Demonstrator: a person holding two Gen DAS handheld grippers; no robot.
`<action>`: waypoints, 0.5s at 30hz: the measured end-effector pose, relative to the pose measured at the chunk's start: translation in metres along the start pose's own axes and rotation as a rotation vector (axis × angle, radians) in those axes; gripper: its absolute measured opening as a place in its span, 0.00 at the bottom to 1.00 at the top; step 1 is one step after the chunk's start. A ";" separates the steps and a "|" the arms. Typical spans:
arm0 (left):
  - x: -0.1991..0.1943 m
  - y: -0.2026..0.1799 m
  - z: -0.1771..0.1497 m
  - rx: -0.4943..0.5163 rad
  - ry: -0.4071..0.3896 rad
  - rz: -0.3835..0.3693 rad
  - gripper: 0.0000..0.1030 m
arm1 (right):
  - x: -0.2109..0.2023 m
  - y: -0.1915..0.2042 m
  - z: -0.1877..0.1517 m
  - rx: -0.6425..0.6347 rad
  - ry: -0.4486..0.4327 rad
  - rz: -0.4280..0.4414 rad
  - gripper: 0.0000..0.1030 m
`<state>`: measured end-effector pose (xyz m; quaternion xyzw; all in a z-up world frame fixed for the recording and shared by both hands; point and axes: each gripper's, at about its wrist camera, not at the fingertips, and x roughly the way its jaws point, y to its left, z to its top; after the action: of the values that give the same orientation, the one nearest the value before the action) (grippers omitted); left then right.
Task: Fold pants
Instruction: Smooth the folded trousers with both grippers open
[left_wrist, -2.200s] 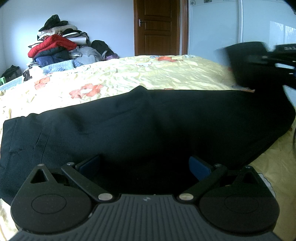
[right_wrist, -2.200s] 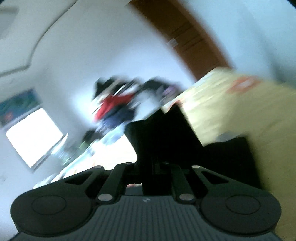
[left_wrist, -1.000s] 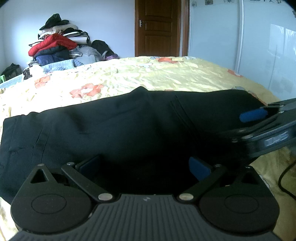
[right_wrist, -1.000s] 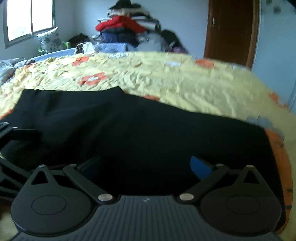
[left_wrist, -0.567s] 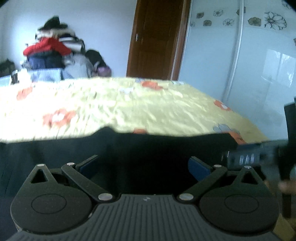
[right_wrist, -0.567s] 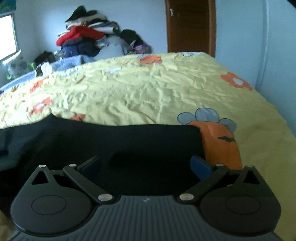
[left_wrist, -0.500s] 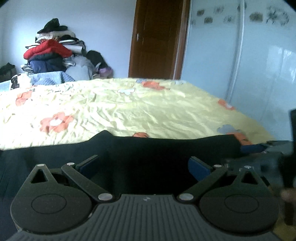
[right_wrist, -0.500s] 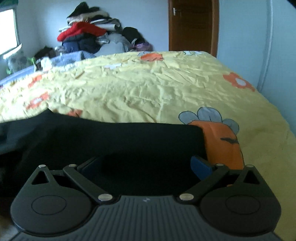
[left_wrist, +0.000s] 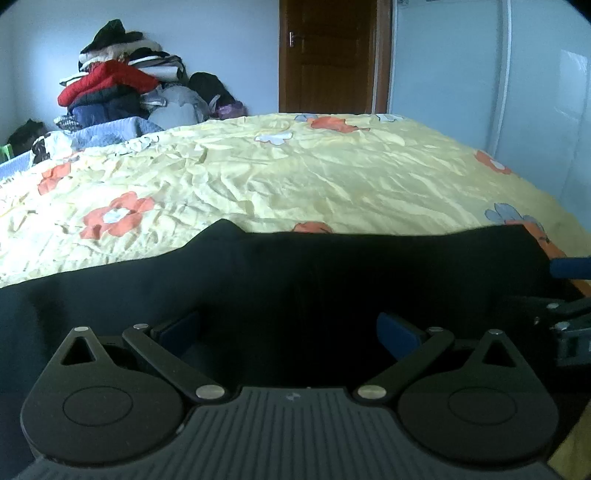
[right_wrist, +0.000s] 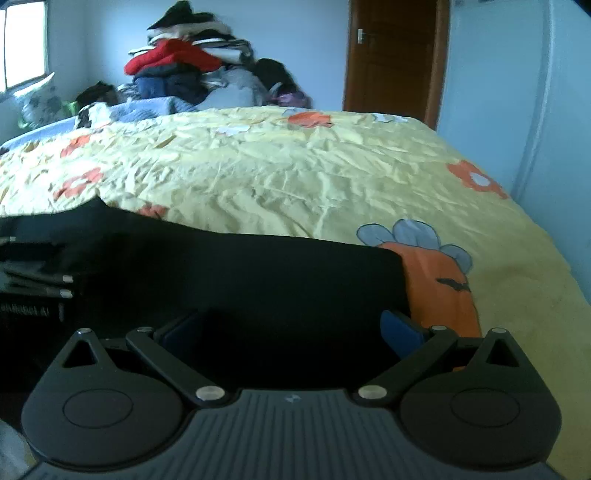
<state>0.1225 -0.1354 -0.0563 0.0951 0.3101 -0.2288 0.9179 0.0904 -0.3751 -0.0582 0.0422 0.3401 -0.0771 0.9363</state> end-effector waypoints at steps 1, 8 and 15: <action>-0.003 0.000 -0.003 0.000 -0.007 0.000 1.00 | -0.004 0.001 -0.002 0.010 -0.007 0.028 1.00; -0.009 0.009 -0.013 -0.049 -0.021 -0.015 1.00 | -0.006 0.015 -0.020 -0.061 -0.038 0.060 1.00; -0.009 0.010 -0.013 -0.061 -0.017 -0.022 1.00 | -0.006 0.015 -0.021 -0.048 -0.040 0.041 1.00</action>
<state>0.1142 -0.1196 -0.0609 0.0615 0.3102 -0.2302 0.9203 0.0756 -0.3570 -0.0697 0.0253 0.3221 -0.0504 0.9450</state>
